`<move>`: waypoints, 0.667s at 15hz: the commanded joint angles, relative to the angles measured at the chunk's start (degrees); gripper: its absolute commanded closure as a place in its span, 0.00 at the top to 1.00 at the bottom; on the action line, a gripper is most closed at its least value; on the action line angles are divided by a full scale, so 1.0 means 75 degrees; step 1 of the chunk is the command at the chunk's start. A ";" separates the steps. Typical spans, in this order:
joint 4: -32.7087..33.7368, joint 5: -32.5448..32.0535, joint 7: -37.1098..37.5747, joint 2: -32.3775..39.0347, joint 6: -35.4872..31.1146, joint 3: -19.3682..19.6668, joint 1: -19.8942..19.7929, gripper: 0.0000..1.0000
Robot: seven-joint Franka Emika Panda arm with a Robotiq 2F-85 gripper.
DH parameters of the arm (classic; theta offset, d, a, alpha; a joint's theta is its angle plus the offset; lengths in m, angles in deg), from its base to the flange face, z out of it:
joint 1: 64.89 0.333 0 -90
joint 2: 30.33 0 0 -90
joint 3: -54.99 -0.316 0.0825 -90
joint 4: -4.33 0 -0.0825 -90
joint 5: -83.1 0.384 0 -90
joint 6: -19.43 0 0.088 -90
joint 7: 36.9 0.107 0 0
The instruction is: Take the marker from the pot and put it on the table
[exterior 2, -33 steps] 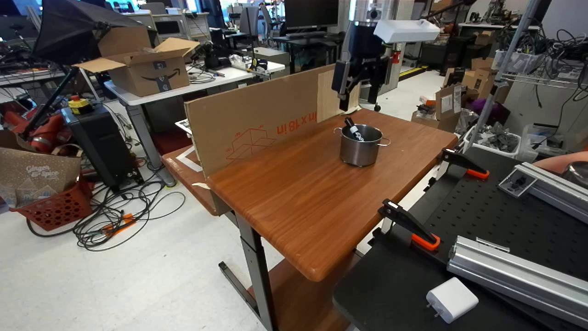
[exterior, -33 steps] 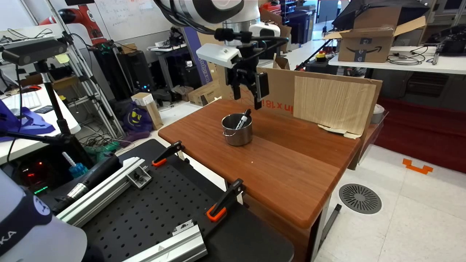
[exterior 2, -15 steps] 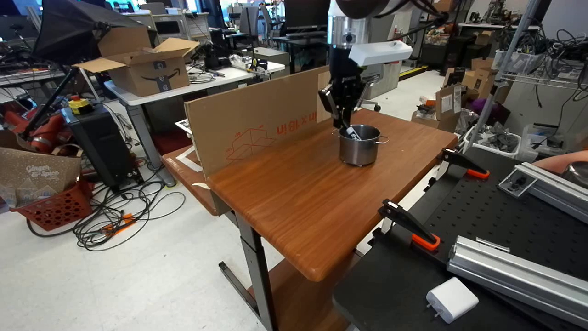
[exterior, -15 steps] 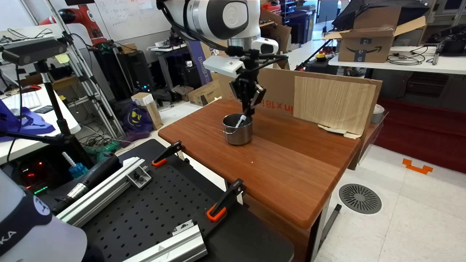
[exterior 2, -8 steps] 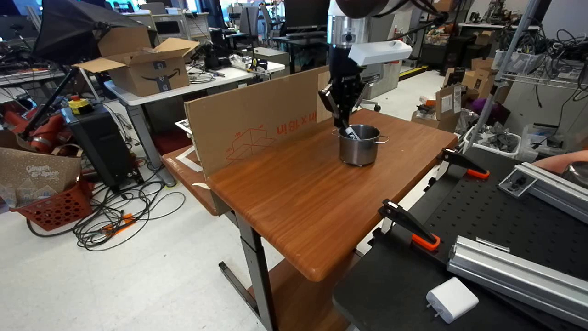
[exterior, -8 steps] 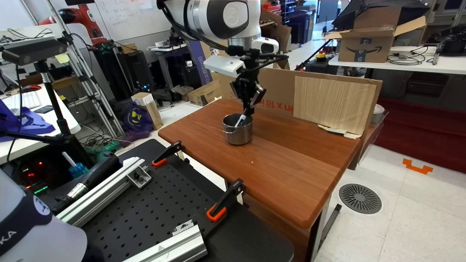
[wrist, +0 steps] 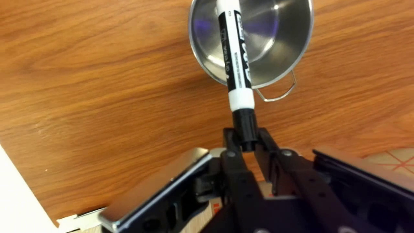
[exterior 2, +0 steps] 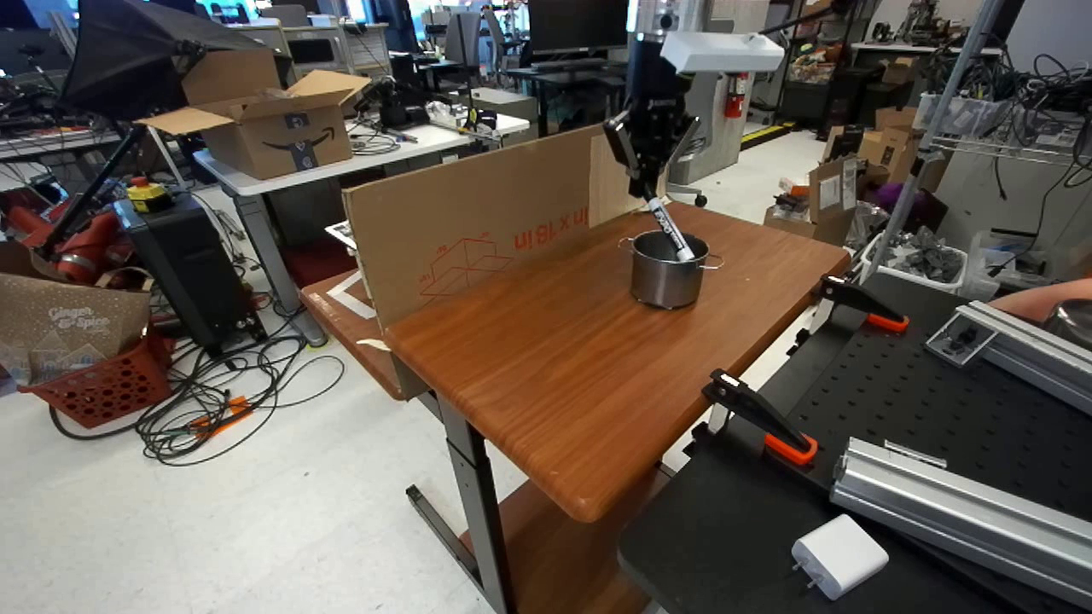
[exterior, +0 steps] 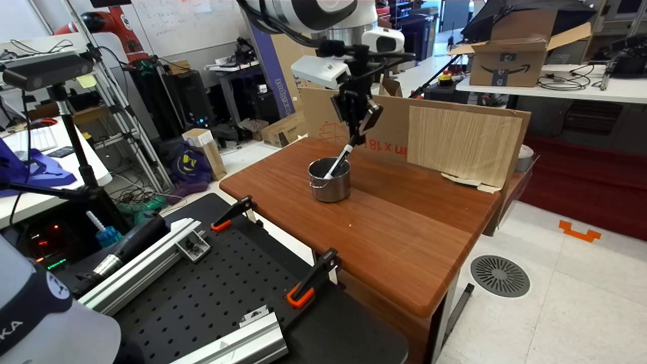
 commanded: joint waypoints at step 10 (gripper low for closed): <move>0.0639 0.3695 -0.0925 -0.0493 0.1639 0.0241 -0.1419 0.05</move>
